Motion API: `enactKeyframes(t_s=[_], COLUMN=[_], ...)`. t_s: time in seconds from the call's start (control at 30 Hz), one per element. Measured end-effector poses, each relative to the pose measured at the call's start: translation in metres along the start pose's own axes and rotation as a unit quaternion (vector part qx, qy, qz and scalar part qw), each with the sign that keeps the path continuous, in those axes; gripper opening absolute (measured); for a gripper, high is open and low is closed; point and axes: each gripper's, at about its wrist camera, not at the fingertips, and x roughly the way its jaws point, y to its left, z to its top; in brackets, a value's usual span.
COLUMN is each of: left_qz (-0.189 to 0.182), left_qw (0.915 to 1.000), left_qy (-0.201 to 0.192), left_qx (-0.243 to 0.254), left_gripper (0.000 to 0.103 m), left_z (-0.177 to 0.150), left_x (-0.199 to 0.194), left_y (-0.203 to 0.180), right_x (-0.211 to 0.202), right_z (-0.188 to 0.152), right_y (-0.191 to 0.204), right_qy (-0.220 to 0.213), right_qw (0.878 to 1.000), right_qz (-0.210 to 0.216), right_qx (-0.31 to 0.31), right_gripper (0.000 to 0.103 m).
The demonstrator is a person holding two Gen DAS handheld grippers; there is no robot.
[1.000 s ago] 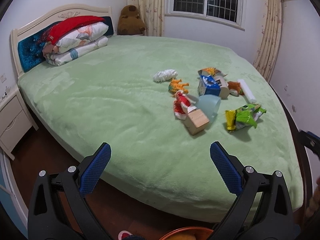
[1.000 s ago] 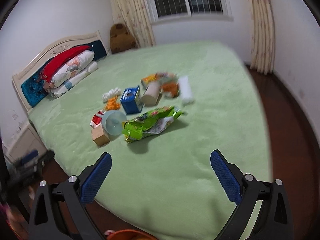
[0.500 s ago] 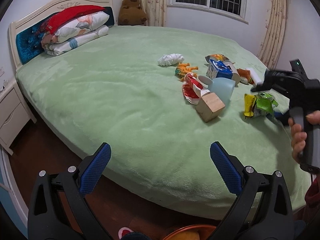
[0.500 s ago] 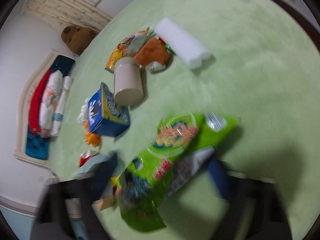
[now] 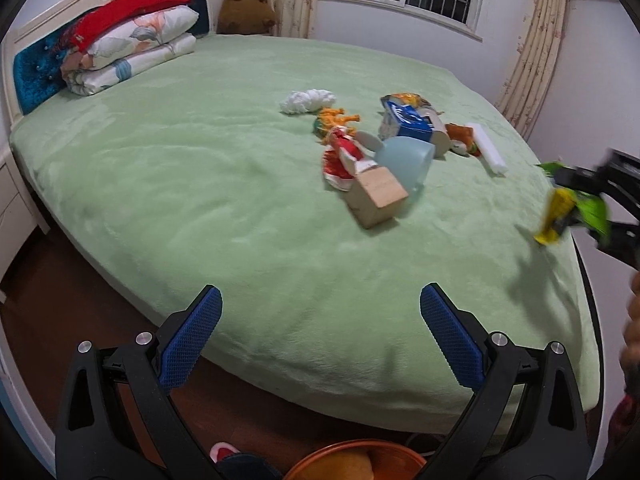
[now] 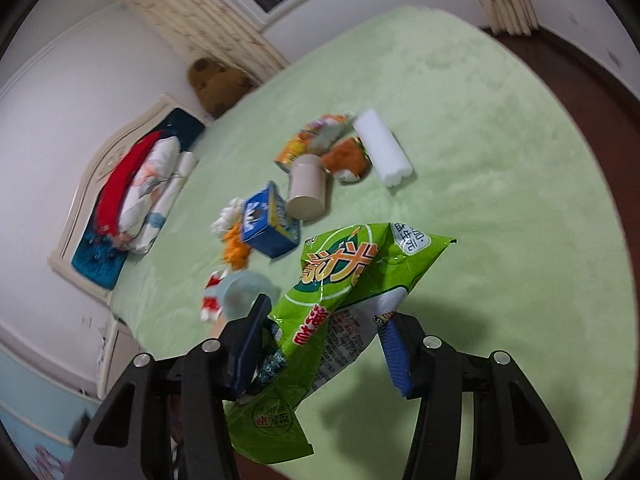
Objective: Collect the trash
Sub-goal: 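Grasp the green snack bag with the right gripper while the left gripper grasps the wooden block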
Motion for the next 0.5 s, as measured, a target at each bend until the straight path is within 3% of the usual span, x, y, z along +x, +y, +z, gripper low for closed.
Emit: enactKeyframes(t_s=[0.27, 0.5], left_qz=[-0.015, -0.005], left_qw=[0.9996, 0.9994], left_qy=[0.020, 0.031], left_qx=[-0.009, -0.017], left_gripper=[0.096, 0.094], left_z=[0.016, 0.042], left_x=[0.035, 0.076], left_y=[-0.022, -0.030], right_x=[-0.068, -0.088], right_z=[-0.040, -0.055], right_y=[-0.004, -0.013], right_qy=[-0.022, -0.025], right_qw=[0.998, 0.997], right_qz=[0.013, 0.026], right_qx=[-0.058, -0.064], right_gripper=[0.053, 0.053])
